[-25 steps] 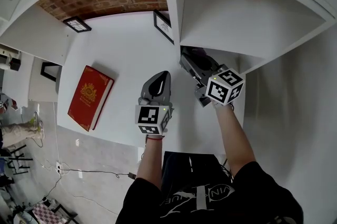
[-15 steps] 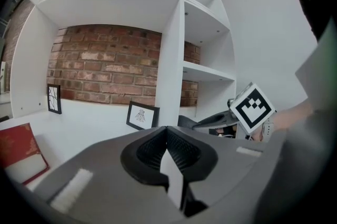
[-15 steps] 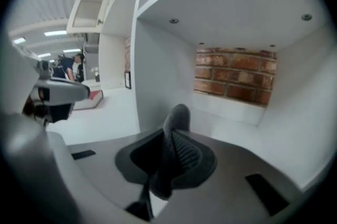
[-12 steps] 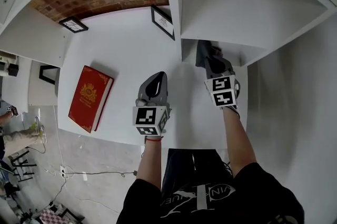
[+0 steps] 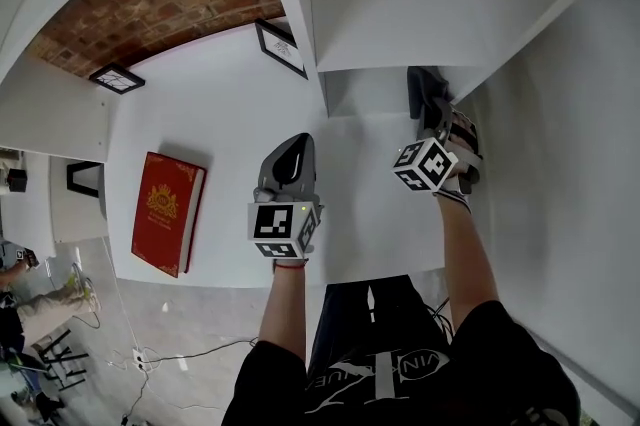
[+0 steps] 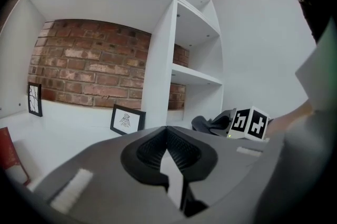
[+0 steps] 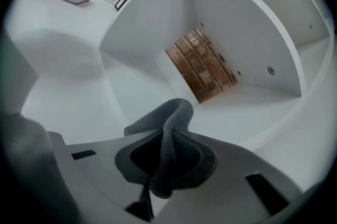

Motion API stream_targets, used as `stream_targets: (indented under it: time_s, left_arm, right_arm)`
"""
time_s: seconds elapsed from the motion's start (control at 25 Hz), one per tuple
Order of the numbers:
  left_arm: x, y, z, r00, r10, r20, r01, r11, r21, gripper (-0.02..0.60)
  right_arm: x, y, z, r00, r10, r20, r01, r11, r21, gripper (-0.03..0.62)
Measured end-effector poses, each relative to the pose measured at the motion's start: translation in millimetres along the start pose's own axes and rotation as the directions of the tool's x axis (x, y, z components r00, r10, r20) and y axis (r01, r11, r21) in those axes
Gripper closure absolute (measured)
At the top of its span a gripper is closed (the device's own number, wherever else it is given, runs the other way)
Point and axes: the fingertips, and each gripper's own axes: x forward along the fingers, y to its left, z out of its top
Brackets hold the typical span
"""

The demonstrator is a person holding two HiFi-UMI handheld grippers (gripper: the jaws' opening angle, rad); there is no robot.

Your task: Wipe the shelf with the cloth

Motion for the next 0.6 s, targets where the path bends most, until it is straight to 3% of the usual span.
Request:
stream_targets:
  time_s: [0.16, 0.6]
  left_arm:
    - [-0.6, -3.1, 0.3, 1.000, -0.030, -0.002, 0.030, 1.000, 0.005, 0.571]
    - [-4.8, -7.1, 12.3, 0.997, -0.070, 0.023, 0.070, 0.998, 0.002, 0.571]
  right_arm:
    - [3.6, -15.5, -11.2, 0.998, -0.028, -0.048, 0.027, 0.999, -0.026, 0.551]
    - [-35.6, -75.2, 11.0, 0.978, -0.206, -0.012, 0.203, 0.971, -0.125, 0.551]
